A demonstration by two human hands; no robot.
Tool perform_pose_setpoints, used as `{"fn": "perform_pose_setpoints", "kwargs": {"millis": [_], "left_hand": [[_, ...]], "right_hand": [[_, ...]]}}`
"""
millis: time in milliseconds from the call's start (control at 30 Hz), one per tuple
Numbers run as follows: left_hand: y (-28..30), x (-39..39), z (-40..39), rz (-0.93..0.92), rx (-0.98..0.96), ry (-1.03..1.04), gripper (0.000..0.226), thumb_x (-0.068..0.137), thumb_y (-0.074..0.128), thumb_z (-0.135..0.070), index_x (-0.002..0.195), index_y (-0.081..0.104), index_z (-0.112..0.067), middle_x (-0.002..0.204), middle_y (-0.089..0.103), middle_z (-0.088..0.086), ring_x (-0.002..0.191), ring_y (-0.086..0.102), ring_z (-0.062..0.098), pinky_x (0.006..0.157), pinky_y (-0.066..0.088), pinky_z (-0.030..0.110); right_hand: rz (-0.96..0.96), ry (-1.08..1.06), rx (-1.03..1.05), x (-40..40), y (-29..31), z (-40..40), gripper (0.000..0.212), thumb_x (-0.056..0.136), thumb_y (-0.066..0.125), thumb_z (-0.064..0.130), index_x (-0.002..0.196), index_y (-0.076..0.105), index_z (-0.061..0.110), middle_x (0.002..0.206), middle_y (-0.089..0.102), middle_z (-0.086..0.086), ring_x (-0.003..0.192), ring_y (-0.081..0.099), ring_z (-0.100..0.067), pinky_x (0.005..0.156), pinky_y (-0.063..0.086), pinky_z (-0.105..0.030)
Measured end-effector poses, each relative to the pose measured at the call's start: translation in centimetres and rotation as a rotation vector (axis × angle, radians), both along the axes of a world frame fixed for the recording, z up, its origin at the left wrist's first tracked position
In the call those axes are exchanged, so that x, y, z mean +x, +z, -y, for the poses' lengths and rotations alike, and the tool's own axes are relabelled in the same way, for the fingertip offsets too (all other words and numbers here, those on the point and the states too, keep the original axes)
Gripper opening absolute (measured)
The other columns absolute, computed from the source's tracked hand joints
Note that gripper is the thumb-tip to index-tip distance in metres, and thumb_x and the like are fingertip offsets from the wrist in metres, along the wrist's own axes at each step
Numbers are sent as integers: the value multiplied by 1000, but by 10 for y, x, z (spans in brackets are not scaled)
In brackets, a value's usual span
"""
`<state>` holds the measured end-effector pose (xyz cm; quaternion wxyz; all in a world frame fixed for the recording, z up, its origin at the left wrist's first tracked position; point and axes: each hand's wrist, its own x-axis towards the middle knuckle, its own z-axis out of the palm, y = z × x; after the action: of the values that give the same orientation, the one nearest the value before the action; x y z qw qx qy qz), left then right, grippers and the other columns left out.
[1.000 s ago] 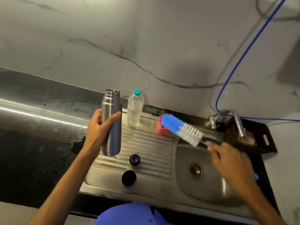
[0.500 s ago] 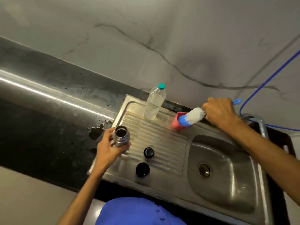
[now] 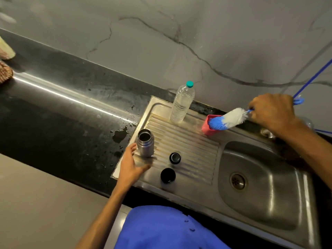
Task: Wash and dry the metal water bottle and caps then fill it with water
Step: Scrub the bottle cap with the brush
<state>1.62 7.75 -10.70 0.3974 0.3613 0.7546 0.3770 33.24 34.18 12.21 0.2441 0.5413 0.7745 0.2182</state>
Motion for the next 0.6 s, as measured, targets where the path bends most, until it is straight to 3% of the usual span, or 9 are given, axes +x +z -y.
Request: {"fn": "perform_pose_setpoints", "kwargs": {"millis": [67,133,200,267,333,433,533,600], "left_hand": [[-6,11,16,-33,-54,-8,99,69,97,-28,149,40,-20,142,49,-5,128,52,16,108,45,38],[-9,26,30,-64,-98,-71,86,76,89,-43,145,44,-19,137,51,-4,128,55,22,106,49,40],[-9,45,40,-79,-143,-208,92,74,76,-70,145,45,-20,137,52,-5,126,58,20,103,51,38],[-9,63,43,-136,-164,-368,103,69,71,-81,150,40,-26,148,47,-2,126,57,18,106,52,37],[-11,79,34,-273,-137,-459,105,68,71,-82,151,38,-27,152,44,0,131,52,19,109,49,37],[-14,97,0,-402,-57,-425,97,76,64,-81,149,43,-22,147,49,3,129,53,23,105,50,40],[-23,112,-43,-532,-40,-414,85,81,72,-65,150,44,-22,144,51,6,126,55,29,101,52,44],[-33,123,-66,-557,-145,-429,83,81,79,-53,152,43,-27,145,49,8,125,54,34,98,53,47]], "right_hand": [[-56,-16,7,10,4,4,12,94,66,38,95,73,28,83,65,-2,72,56,-23,69,36,-34],[-104,-50,-14,21,4,9,13,95,66,37,99,72,27,87,65,-4,74,55,-23,71,35,-35],[-174,-89,-26,35,2,14,14,97,65,36,104,72,26,91,67,-5,77,53,-23,72,33,-36],[-267,-124,-22,49,-1,20,16,98,63,35,107,73,25,96,68,-7,79,53,-23,74,32,-36],[-360,-153,-16,64,-4,27,18,98,64,35,108,75,25,101,71,-9,82,55,-25,75,32,-36],[-531,-159,-22,84,-12,37,17,93,69,28,106,79,21,105,74,-11,93,64,-34,75,41,-37],[-672,-168,-29,107,-21,44,20,92,72,27,109,80,22,105,76,-10,98,68,-34,80,49,-37],[-784,-202,-33,126,-27,51,20,90,74,30,108,80,24,108,76,-8,101,67,-31,83,49,-35]]}}
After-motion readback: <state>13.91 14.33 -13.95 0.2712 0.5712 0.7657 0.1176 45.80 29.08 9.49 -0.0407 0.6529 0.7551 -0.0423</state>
